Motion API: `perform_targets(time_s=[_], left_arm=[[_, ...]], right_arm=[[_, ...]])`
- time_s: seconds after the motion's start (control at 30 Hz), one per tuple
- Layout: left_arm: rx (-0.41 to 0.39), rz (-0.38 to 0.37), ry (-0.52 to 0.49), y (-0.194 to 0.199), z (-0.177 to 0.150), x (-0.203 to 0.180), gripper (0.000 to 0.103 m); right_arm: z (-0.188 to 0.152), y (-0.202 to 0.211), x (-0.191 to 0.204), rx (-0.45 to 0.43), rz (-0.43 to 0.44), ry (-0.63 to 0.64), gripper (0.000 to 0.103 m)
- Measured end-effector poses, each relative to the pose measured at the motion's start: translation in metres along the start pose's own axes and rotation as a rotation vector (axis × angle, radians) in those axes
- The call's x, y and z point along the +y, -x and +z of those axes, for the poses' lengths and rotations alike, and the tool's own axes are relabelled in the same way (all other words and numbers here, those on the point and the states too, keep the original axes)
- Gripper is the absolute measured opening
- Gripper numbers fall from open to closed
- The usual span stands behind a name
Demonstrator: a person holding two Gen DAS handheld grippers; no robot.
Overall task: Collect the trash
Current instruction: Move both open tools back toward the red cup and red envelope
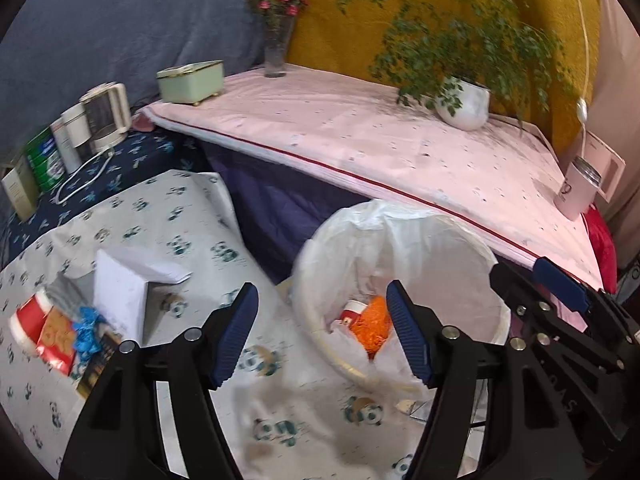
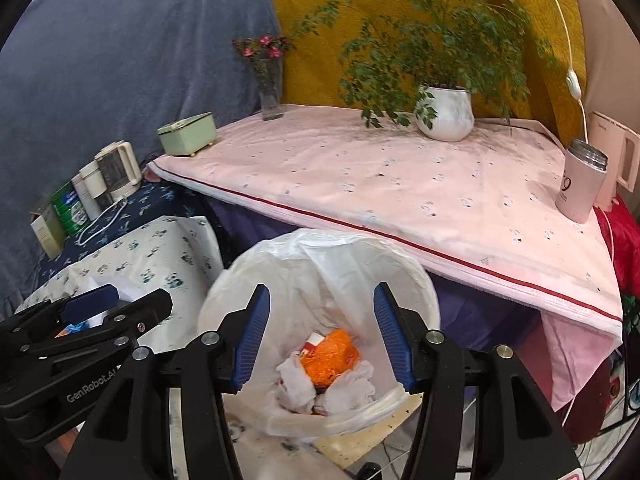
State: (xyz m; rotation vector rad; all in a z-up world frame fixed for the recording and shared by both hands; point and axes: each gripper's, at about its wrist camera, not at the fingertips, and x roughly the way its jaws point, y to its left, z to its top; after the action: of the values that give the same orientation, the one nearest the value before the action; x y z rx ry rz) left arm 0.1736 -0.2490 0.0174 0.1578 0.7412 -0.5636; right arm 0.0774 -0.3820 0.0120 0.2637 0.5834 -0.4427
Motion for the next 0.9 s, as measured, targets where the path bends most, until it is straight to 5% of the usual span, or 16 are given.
perform_targets(time_s=[0.5,0.9], left_arm=[[-0.031,0.199,0.180,0.071,-0.032,0.132,0.073],[-0.008,0.340,0.301,0.096,-0.068,0.243,0.073]], right_arm=[[-0.016,0.040,0.129,0.026,0.170,0.131,0.059],[-0.037,0.029,0.229,0.100,0.271,0.212,0.059]])
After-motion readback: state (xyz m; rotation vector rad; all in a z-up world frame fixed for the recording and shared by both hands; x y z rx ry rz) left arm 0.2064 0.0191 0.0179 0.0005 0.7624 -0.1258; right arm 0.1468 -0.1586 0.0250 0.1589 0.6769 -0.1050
